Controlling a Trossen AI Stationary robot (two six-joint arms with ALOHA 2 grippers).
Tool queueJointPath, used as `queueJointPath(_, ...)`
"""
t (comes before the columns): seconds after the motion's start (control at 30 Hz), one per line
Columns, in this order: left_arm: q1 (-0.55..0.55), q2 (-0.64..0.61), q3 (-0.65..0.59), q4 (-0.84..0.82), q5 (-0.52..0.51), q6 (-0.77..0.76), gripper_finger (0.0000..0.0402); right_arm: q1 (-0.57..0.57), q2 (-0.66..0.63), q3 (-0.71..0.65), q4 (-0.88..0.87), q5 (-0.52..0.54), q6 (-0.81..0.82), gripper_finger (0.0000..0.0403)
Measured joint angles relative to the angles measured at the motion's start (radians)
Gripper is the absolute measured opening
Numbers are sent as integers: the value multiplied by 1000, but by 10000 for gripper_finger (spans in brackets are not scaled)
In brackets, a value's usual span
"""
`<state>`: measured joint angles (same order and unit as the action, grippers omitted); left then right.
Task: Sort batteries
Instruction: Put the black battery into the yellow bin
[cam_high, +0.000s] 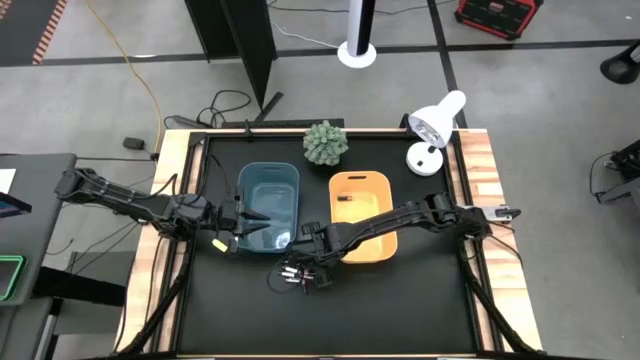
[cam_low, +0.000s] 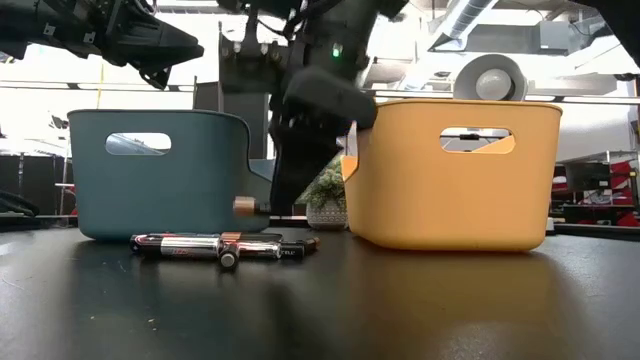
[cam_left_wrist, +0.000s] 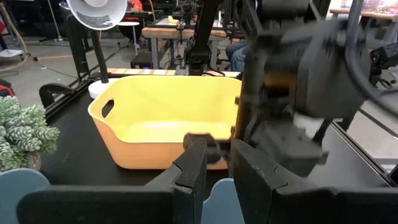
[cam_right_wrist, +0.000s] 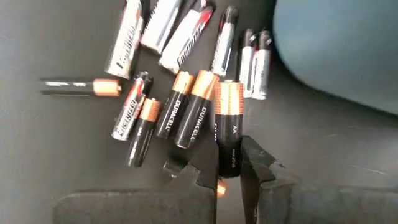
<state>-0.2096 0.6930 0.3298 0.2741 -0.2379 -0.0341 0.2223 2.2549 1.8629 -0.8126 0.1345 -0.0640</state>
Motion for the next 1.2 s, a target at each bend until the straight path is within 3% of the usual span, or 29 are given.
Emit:
queueJointPath(0.63,0,0,0,-17,0,1,71,14,-233,0,-1,2,-97,41)
queueJointPath(0.9,0,0,0,-24,0,0,71,-54,-295,0,-197,96,-68,41)
queueJointPath(1.2,0,0,0,-33,0,-5,71,-164,-348,-67,-312,100,-55,41)
